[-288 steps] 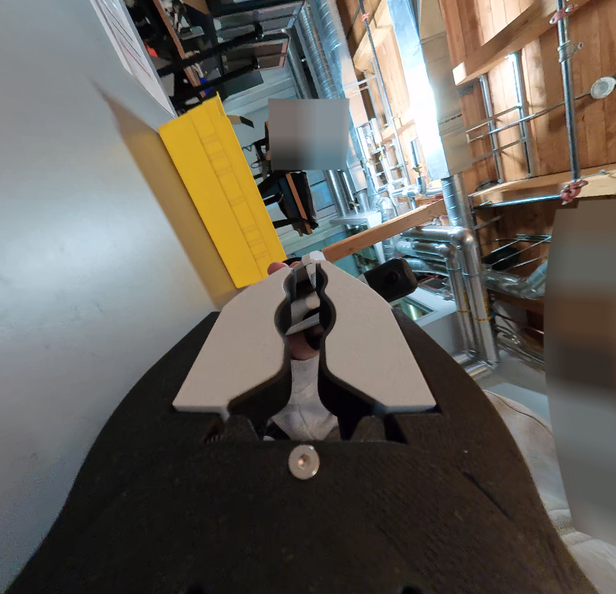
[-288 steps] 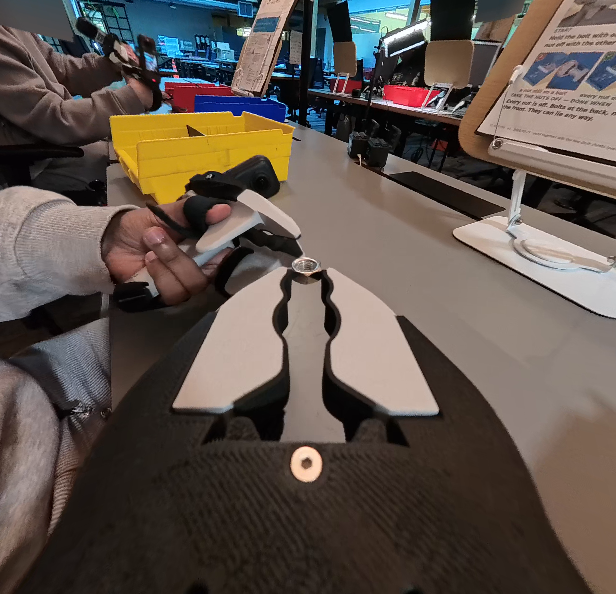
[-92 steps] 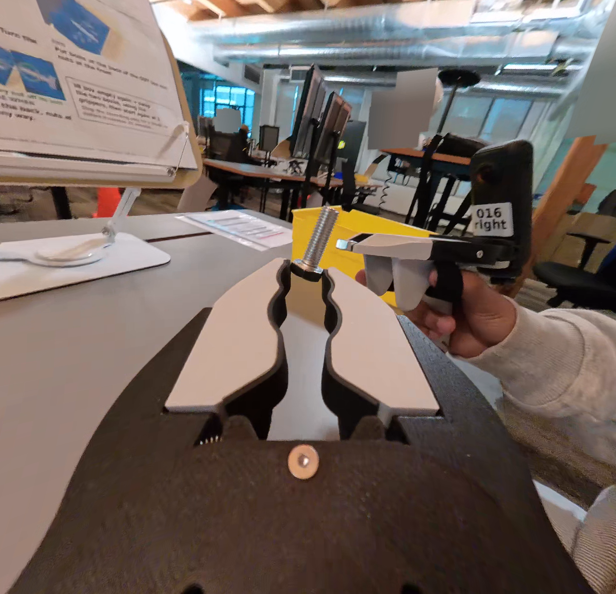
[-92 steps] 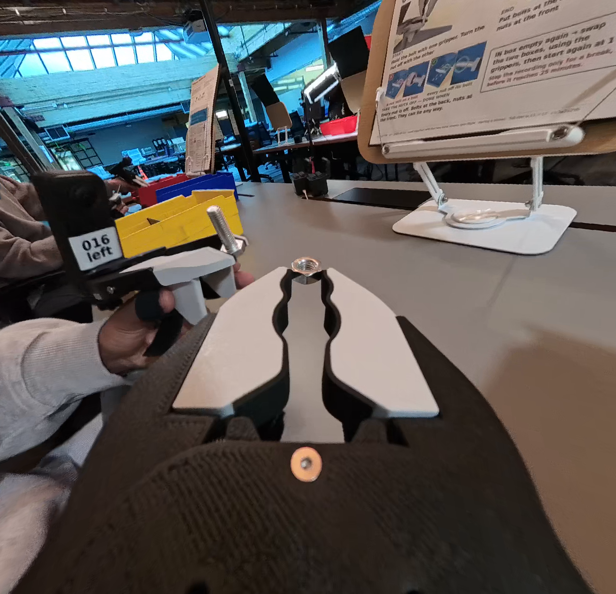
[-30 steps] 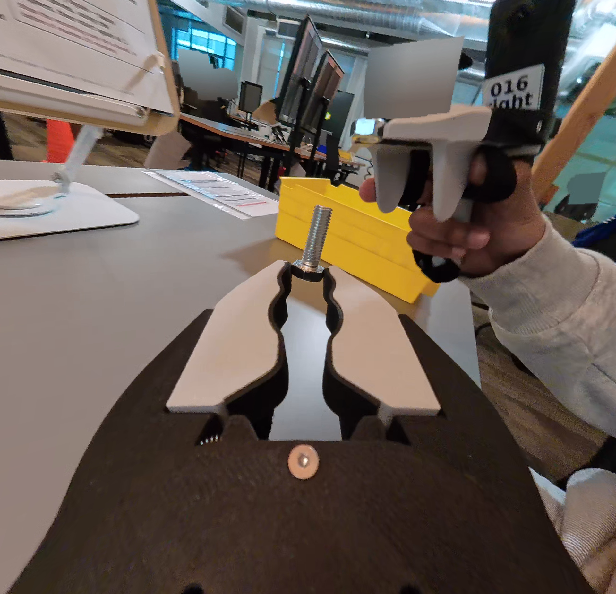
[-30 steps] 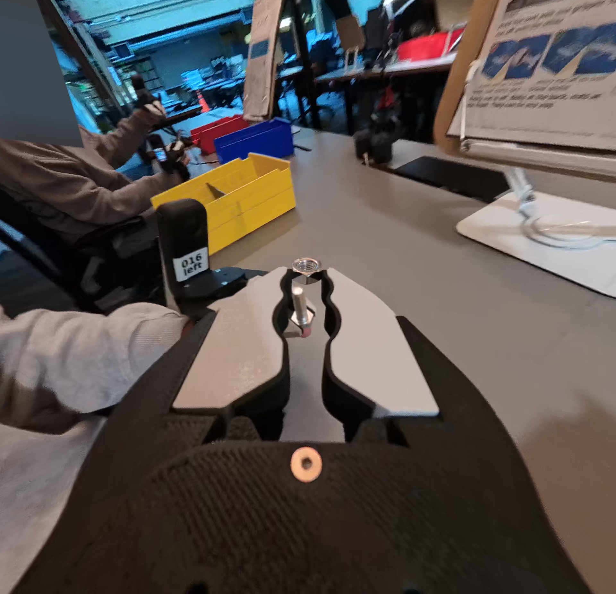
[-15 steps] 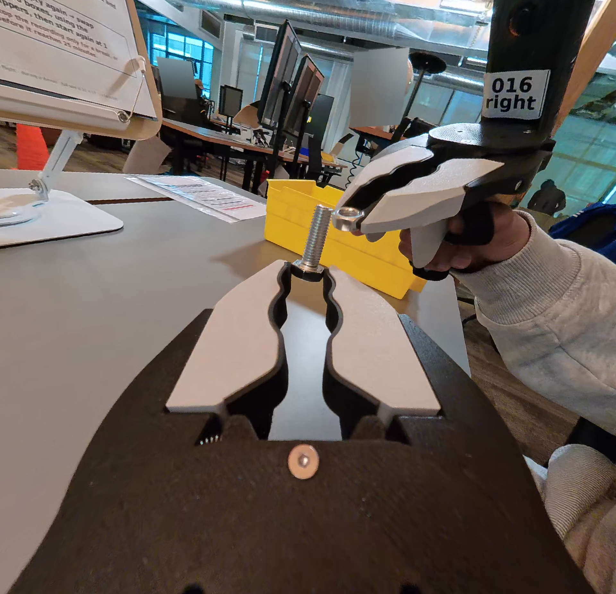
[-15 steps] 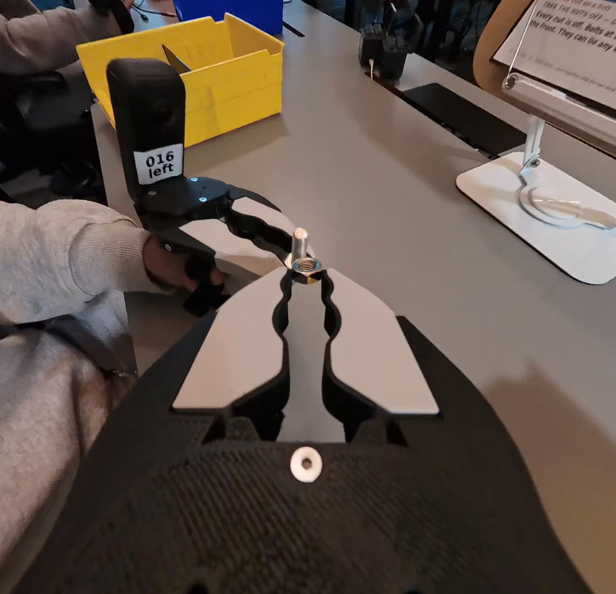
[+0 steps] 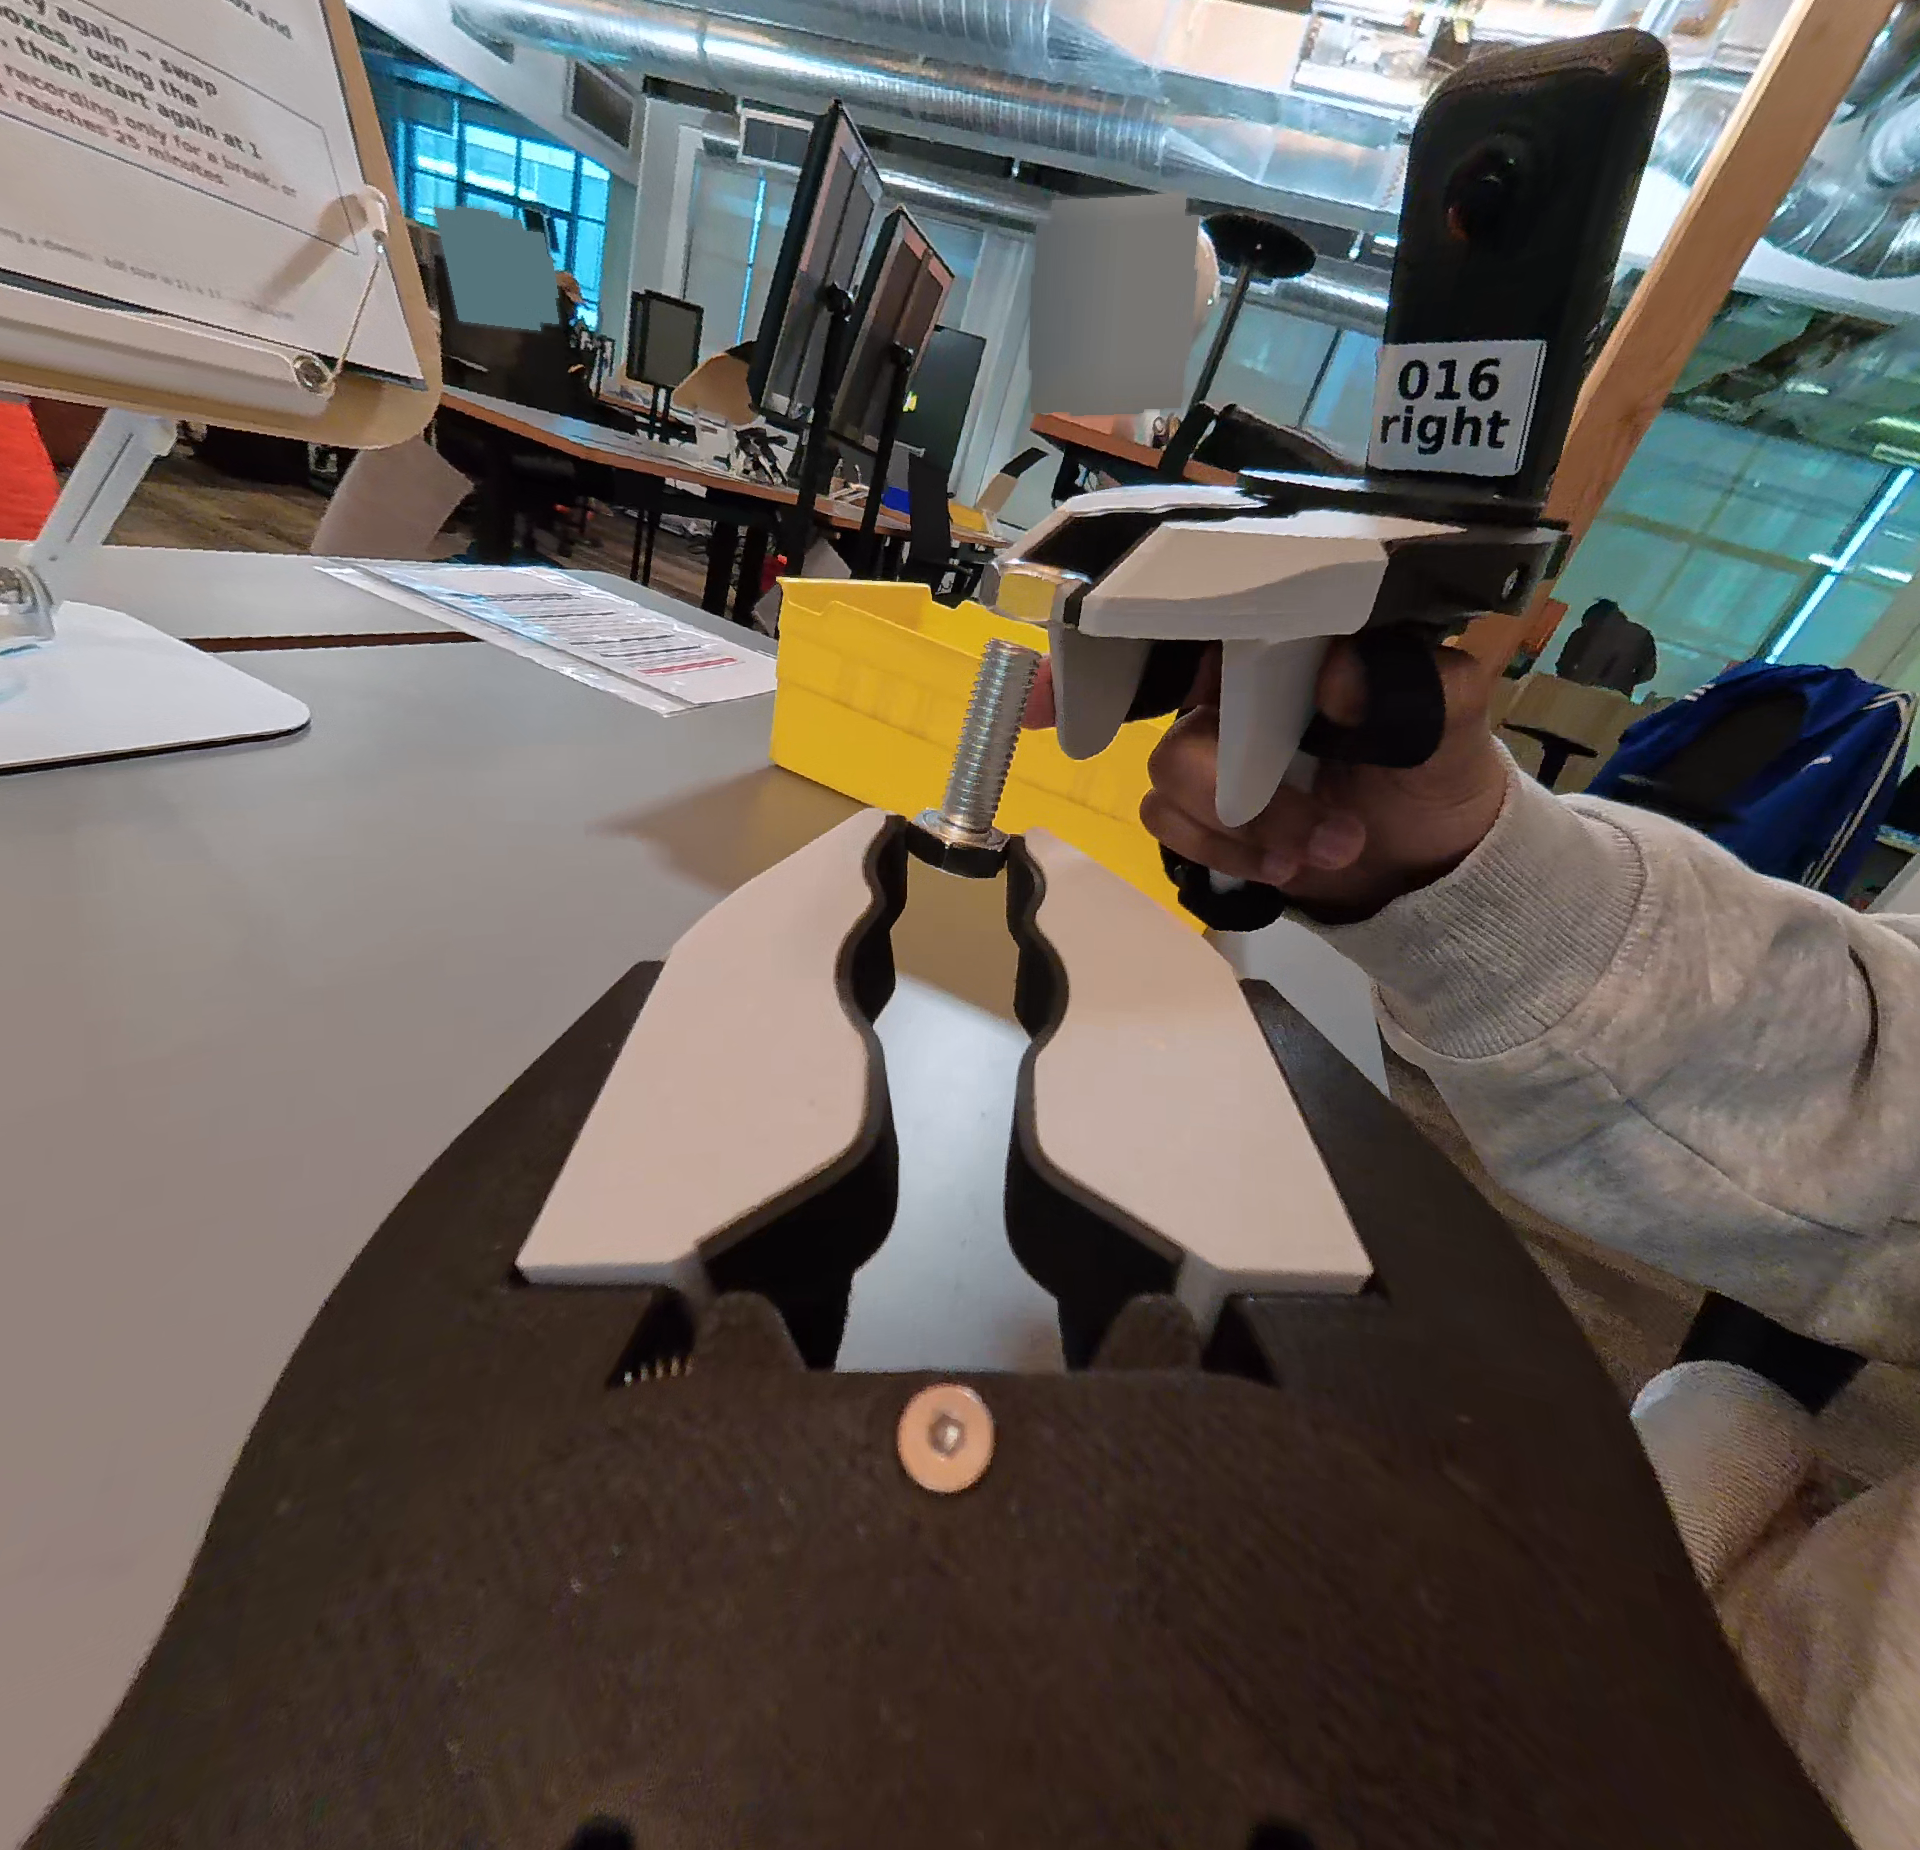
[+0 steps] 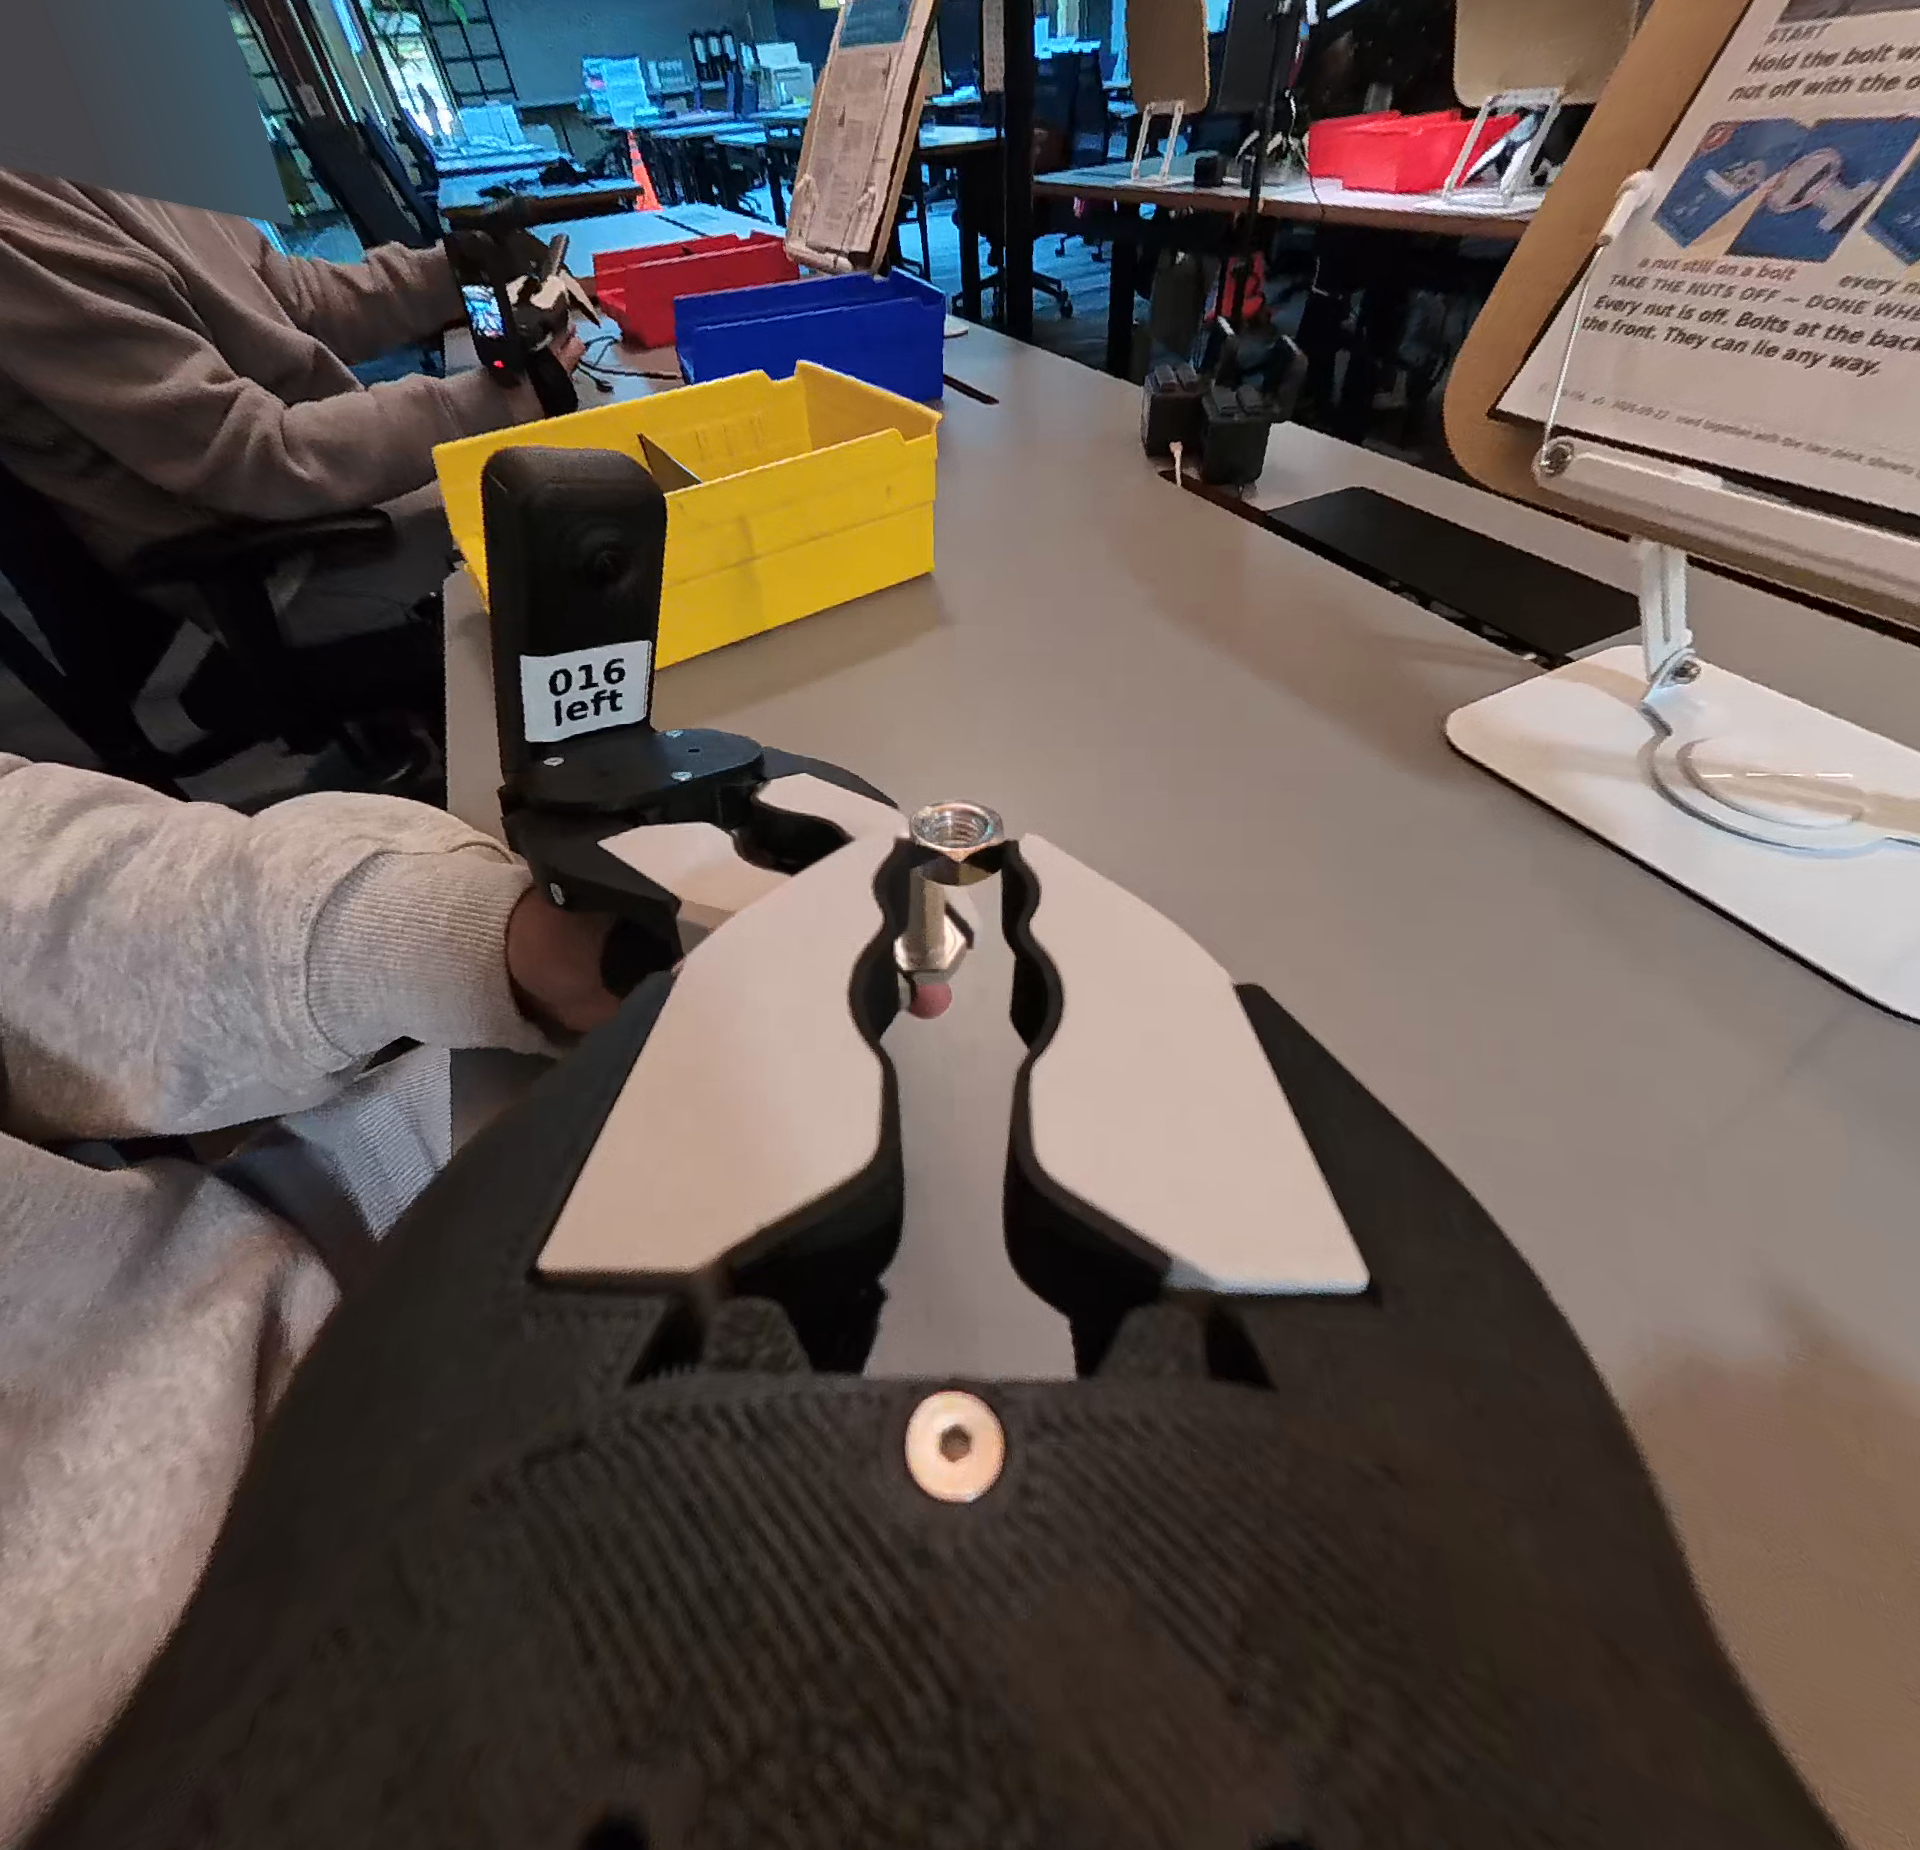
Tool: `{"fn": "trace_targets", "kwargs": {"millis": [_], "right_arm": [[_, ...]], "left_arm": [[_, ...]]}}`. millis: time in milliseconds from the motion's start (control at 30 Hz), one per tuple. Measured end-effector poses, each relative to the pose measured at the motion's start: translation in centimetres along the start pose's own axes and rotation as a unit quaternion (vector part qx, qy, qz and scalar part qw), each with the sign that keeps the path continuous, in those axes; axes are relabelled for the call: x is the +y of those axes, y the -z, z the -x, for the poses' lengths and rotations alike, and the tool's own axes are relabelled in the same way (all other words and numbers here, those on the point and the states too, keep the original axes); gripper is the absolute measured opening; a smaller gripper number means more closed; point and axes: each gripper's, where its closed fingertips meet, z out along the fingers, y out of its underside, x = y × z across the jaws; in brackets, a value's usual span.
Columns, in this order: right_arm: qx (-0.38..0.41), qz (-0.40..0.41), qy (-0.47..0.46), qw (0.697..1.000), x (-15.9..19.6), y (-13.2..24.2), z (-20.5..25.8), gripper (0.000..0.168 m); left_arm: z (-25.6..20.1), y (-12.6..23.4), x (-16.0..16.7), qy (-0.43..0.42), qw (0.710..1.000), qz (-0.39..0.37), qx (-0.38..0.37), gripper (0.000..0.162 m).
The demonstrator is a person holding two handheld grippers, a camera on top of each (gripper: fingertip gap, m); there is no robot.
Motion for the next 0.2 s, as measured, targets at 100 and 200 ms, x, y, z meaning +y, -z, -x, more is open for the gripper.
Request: {"fn": "trace_targets", "kwargs": {"millis": [100, 200], "right_arm": [[-0.01, -0.016, -0.001, 1.0, -0.24, -0.17, 0.48, 0.017], [-0.006, -0.018, 0.009, 1.0, -0.03, -0.42, 0.63, 0.017]], "left_arm": [[-0.03, -0.02, 0.1, -0.004, 1.0, 0.002, -0.001, 0.02], [-0.06, 0.06, 0.0, -0.007, 1.0, 0.0, -0.002, 0.02]]}}
